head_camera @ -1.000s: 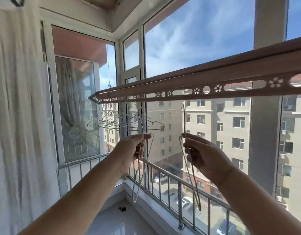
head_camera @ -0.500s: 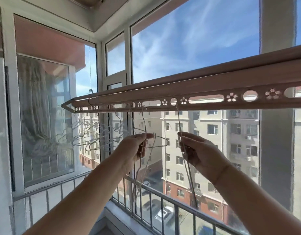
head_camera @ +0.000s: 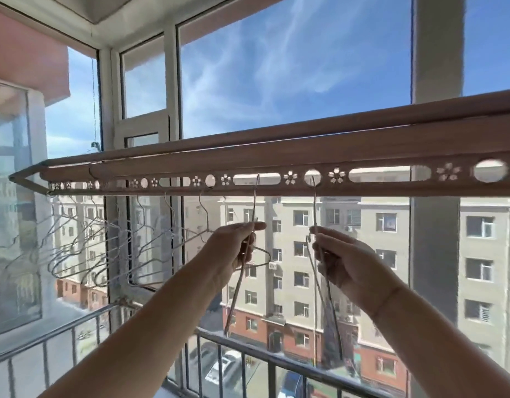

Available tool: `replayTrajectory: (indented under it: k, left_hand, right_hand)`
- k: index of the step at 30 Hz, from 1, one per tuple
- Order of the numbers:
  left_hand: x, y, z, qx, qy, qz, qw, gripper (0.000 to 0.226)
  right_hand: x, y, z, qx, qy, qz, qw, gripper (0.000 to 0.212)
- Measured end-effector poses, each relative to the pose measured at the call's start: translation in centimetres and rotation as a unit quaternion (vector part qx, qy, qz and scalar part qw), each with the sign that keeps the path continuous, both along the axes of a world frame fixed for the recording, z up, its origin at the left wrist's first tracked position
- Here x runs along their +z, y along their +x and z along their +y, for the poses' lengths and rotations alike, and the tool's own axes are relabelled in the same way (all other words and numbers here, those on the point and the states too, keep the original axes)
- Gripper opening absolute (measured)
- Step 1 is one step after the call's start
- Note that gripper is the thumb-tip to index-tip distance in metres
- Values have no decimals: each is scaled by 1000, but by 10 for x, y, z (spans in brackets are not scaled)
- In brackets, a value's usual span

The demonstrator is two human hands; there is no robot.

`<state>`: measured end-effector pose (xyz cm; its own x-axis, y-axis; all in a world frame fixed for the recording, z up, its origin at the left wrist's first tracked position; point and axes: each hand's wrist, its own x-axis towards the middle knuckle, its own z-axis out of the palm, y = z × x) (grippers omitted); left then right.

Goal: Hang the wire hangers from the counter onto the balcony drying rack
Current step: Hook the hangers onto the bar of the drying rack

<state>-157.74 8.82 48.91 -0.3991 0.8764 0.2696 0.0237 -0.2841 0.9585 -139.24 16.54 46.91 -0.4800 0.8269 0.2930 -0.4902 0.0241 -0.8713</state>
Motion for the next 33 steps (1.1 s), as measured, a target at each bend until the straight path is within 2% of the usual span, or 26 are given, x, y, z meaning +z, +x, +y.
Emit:
replayTrajectory:
  k: [5, 14, 17, 22, 27, 33]
  left_hand:
    - [-6, -1, 15, -41, 0, -35, 999, 28]
    - [-17, -8, 25, -63, 4, -34, 997, 27]
    - [-28, -17, 29, -57, -5, -42, 997, 30]
    - [-66, -34, 34, -32, -41, -56, 997, 28]
    - [-122, -26, 38, -35, -93, -20, 995, 19]
    - [-203, 21, 42, -101, -169, 68, 978, 16]
  right_hand:
    - [-9, 1, 5, -15, -18, -3, 1000, 20]
    - [-15, 2, 9, -22, -13, -9, 1000, 22]
    - [-21, 3, 11, -28, -7, -5, 1000, 25]
    - [-50, 14, 23, -70, -39, 7, 997, 18]
    - [-100, 28, 31, -151, -16, -74, 986, 14]
    - [-168, 63, 26, -249, 74, -213, 942, 25]
